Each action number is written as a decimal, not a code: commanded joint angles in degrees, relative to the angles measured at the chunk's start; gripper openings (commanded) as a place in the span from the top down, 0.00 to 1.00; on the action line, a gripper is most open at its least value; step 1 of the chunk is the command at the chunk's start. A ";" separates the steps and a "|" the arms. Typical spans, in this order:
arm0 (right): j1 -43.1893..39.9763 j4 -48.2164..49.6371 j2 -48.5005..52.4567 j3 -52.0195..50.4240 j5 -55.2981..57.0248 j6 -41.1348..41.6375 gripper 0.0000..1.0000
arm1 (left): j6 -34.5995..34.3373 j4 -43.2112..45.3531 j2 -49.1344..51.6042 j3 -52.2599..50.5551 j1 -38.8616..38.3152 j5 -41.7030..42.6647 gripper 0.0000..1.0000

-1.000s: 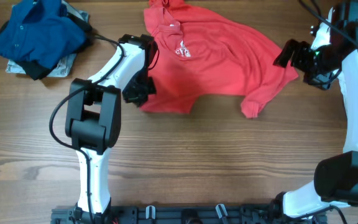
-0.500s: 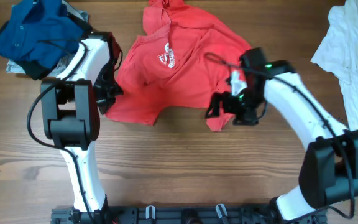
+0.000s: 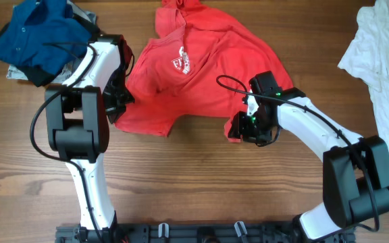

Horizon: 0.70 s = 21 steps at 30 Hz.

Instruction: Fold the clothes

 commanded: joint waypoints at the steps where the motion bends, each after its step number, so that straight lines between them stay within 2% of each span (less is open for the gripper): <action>1: 0.13 1.22 -0.33 -0.55 0.44 0.79 0.70 | -0.94 -0.02 0.63 -0.24 -0.07 -0.76 0.96; 3: 0.13 2.23 -0.33 -0.55 2.01 2.01 0.94 | -0.94 0.00 0.63 -0.24 -0.07 -0.76 0.96; 4: 0.13 2.29 -0.33 -0.55 2.84 2.71 0.96 | -0.94 0.00 0.63 -0.24 -0.07 -0.76 0.96; 7: -0.22 1.95 -0.42 -0.55 5.55 3.34 0.96 | -0.96 -0.13 0.63 -0.24 -0.07 -0.76 0.96; 9: -3.72 -0.02 -1.44 0.04 5.90 3.96 0.96 | -0.96 -1.05 0.63 -0.24 -0.02 -0.92 0.96; 12: -12.90 -5.62 -5.40 1.64 6.60 2.91 0.96 | -0.96 -2.89 0.61 -0.24 0.85 -2.97 0.96; 16: -29.88 -11.23 -15.58 2.16 6.99 -0.83 0.96 | -1.42 -5.31 -0.26 -0.24 3.65 -2.86 0.96; 21: -40.70 -13.77 -22.14 6.67 6.99 -1.14 0.96 | -1.97 -9.29 -6.88 -0.24 6.32 -2.67 0.96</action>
